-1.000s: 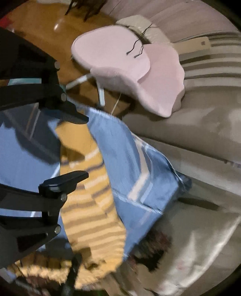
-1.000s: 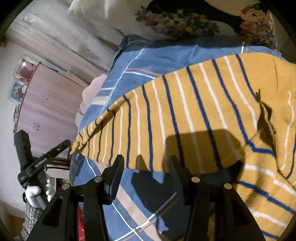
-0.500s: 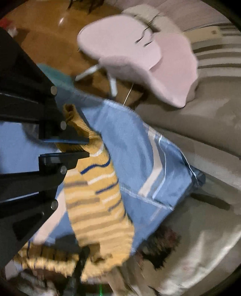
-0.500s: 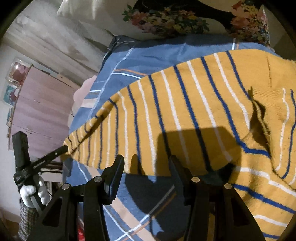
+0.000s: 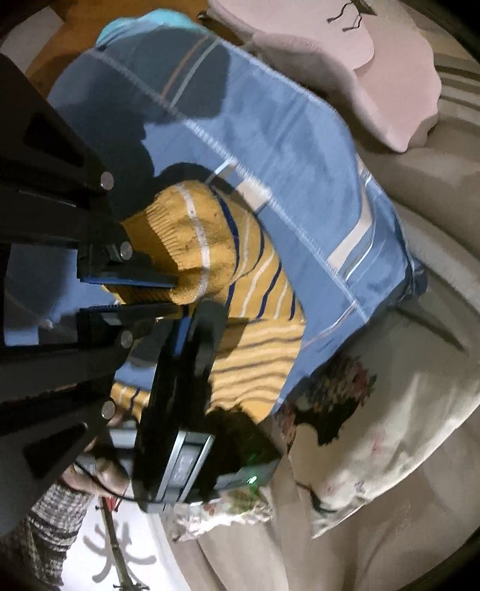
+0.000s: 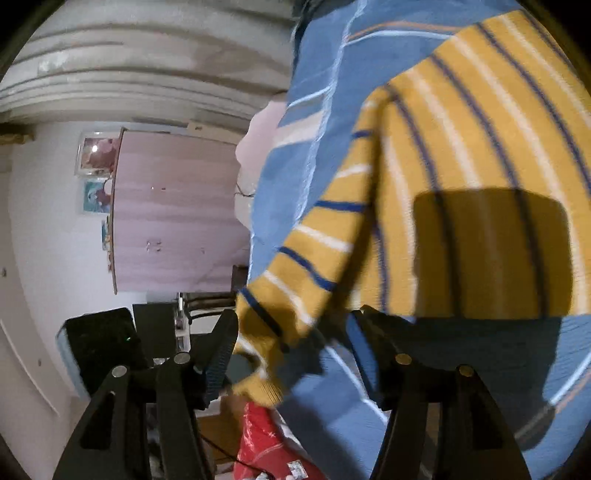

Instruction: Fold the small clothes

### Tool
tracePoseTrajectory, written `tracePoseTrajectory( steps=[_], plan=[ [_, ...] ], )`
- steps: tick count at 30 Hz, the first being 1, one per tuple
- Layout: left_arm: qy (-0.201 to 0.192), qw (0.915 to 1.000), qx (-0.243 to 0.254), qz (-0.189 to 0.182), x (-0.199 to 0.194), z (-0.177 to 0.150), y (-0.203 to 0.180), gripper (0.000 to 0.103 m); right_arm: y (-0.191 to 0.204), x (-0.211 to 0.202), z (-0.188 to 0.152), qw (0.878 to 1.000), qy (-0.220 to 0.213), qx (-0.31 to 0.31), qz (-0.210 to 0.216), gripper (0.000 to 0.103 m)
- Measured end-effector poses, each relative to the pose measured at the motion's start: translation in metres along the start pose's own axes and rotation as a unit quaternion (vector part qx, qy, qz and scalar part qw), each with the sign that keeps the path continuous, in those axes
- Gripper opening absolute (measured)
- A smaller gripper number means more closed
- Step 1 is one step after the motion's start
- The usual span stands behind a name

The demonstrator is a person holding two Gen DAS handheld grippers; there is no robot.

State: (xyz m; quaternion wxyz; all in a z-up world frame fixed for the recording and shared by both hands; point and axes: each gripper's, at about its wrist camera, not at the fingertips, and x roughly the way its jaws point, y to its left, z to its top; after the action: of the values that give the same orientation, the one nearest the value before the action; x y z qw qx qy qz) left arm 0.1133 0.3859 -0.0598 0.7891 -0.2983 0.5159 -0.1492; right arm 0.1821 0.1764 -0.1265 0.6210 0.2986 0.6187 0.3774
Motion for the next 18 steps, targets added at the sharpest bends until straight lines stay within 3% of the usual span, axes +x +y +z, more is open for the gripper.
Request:
tracePoseTrajectory(
  steps=[1, 2, 3, 9, 18],
  plan=[
    [0.001, 1.0, 0.002, -0.003, 0.0, -0.004, -0.004, 0.007, 0.003, 0.002, -0.001, 1.0, -0.001, -0.002, -0.001, 0.054],
    [0.001, 1.0, 0.002, -0.005, -0.001, -0.009, -0.007, 0.007, 0.004, 0.002, -0.002, 1.0, -0.002, -0.005, 0.003, 0.022],
    [0.003, 1.0, 0.004, -0.004, 0.0, -0.012, -0.01, 0.007, 0.005, 0.003, -0.001, 1.0, -0.001, -0.008, 0.002, 0.013],
    [0.009, 0.9981, 0.031, -0.052, -0.008, -0.022, -0.034, 0.008, 0.003, -0.067, -0.01, 0.996, -0.041, -0.045, -0.065, 0.01],
    [0.016, 0.995, 0.064, -0.076, 0.015, -0.028, -0.09, 0.018, -0.044, -0.274, -0.048, 0.98, -0.102, -0.068, -0.158, 0.01]
  ],
)
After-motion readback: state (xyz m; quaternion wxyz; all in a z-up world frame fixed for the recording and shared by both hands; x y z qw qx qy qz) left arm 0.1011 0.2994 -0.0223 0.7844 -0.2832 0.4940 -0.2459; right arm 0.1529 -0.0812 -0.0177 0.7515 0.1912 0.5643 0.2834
